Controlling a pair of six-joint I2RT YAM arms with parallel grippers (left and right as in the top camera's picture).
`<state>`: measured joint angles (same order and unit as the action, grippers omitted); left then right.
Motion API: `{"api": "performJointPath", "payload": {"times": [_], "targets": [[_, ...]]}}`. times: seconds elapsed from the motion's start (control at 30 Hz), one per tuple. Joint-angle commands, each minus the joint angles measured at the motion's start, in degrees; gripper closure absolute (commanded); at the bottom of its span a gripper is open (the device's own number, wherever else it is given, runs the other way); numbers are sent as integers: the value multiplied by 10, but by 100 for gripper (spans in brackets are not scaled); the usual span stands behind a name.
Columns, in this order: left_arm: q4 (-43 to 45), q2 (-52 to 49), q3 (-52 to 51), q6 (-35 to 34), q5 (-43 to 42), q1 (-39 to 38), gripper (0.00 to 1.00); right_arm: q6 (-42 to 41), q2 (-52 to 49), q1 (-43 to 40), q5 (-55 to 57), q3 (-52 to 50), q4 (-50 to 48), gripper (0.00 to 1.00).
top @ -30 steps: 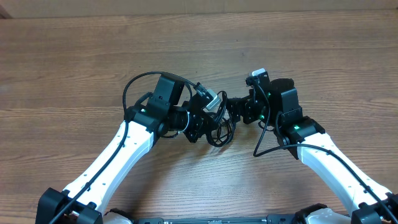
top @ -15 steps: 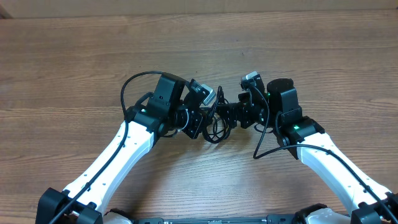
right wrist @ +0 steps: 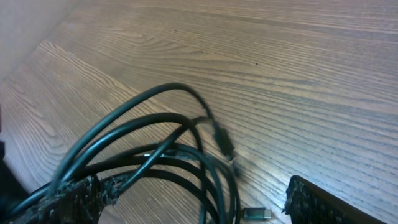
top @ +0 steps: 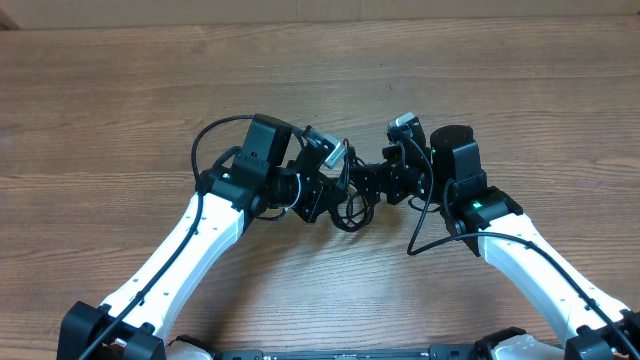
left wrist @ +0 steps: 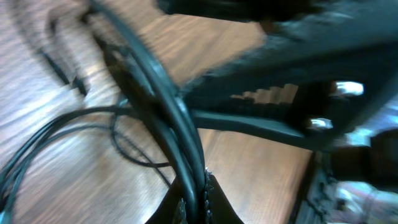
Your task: Untangle cables
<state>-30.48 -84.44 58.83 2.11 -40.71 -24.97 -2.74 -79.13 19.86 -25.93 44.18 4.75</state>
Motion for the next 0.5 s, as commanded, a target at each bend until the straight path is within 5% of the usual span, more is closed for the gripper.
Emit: {"api": "performJointPath", "payload": {"times": [0.0, 0.47], "targets": [[11, 8, 6, 66, -191, -21, 96, 0, -8, 7, 15, 15, -16, 7], [3, 8, 6, 82, -224, -21, 96, 0, -23, 6, 24, 15, -51, 7]]}}
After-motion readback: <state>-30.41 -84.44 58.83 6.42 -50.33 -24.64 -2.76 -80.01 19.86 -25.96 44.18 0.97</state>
